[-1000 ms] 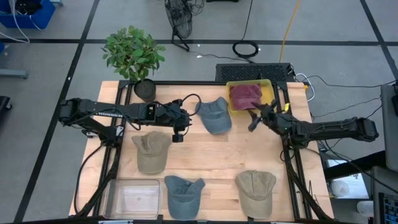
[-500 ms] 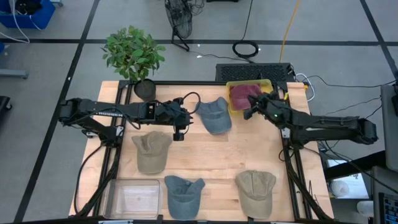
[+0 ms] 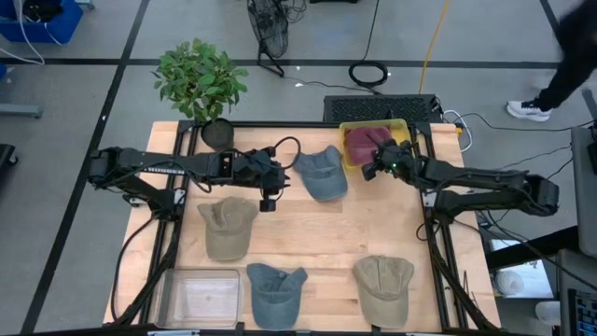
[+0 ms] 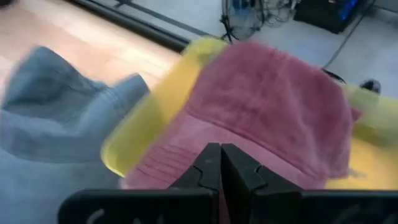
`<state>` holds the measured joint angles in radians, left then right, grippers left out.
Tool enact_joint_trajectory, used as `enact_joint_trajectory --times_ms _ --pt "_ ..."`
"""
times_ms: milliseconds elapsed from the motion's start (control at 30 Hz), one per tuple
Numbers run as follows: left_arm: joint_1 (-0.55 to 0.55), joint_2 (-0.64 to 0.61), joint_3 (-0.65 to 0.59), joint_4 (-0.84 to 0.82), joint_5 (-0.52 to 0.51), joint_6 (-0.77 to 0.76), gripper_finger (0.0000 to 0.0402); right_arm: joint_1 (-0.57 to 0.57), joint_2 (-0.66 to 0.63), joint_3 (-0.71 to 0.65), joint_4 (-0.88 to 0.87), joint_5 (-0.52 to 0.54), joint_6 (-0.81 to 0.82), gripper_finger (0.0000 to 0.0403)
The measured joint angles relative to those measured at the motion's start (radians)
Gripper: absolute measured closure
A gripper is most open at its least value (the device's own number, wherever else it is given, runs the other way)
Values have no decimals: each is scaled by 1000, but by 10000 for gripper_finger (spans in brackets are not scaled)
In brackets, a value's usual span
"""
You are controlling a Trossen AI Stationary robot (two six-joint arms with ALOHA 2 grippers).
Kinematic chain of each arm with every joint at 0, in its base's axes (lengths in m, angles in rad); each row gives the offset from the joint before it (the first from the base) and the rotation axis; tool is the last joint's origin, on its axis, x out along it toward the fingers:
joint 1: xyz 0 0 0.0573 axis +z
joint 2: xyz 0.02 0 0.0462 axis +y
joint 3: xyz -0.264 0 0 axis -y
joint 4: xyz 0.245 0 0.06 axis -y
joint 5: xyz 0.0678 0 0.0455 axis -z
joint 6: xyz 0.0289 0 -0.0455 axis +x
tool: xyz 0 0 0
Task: Pick & Place hat
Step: Put the pale red cap into the yellow bin
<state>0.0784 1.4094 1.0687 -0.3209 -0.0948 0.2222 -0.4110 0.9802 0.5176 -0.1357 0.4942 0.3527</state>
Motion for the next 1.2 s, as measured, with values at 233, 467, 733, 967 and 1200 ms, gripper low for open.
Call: enact_joint_trajectory --times_ms 233,467,733,967,1200 --pt "0 0 0 -4 0 -8 314 -57 10 -67 86 -116 3 402" --pt "0 0 0 -5 0 -9 314 -107 47 -100 160 -189 -1 402" --pt "0 0 0 -4 0 -8 314 -135 118 -100 158 -185 -24 402" --pt "0 0 0 -9 0 -8 314 -157 147 -100 157 -183 -31 402" --pt "0 0 0 -20 0 -9 314 -168 120 -102 150 -180 -51 402"
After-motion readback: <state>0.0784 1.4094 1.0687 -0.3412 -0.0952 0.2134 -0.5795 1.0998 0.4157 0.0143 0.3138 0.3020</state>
